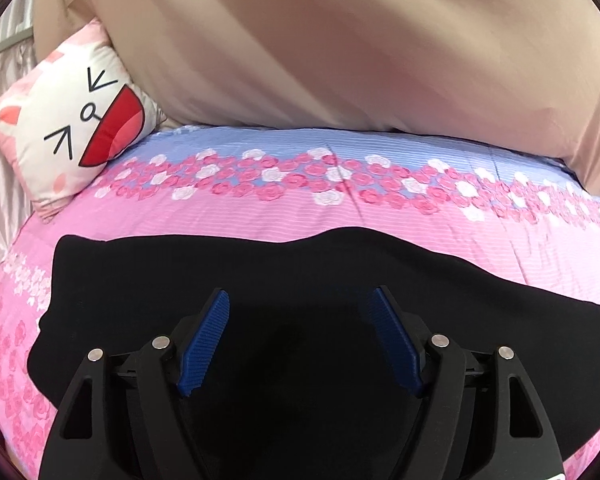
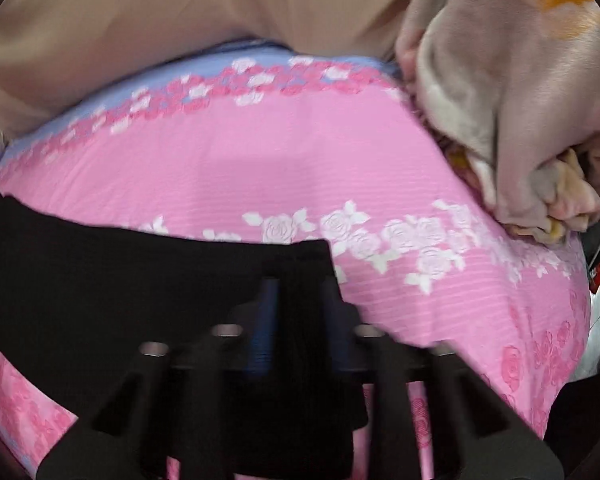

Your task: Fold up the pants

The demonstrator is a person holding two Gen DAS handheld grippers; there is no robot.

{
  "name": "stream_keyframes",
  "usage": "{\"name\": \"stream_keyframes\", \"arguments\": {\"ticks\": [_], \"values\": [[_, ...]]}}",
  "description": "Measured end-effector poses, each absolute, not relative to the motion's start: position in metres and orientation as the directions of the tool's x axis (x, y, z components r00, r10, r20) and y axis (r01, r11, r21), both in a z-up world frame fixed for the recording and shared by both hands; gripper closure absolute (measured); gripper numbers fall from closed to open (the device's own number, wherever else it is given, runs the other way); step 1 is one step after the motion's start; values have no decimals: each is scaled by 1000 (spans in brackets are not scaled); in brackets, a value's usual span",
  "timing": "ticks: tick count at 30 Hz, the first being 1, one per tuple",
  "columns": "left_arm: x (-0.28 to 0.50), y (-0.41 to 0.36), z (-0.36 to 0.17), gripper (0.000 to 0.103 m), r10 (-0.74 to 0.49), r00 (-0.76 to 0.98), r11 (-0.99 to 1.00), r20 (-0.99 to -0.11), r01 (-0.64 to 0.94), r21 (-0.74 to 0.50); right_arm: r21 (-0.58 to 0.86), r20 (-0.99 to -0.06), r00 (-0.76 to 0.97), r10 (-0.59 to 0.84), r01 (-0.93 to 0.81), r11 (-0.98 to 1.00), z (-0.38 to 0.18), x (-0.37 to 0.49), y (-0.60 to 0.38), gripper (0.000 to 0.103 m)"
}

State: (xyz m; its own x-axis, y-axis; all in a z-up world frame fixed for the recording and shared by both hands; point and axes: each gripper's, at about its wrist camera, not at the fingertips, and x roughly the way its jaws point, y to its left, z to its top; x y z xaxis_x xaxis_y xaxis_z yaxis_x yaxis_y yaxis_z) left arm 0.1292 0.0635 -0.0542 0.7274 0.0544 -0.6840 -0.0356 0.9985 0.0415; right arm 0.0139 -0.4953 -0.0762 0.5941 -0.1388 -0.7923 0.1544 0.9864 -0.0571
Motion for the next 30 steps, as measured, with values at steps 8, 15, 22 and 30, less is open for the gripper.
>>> {"name": "stream_keyframes", "arguments": {"ticks": [8,15,22,30], "values": [[132,50,-48,32,105,730,994,-675,-66,83,-42,-765,630,-134,160,986,-85,27,-511,79],[134,59,-59,31,129,702,992,-700,-95,88,57,-710,704,-21,86,995,-58,-2,-477,69],[134,104,-82,16,188,661,981,-726,-164,105,64,-765,631,-130,275,959,-89,2,-492,74],[126,192,-98,16,310,600,940,-737,-309,143,51,-763,646,26,20,998,-76,53,-337,72]]}}
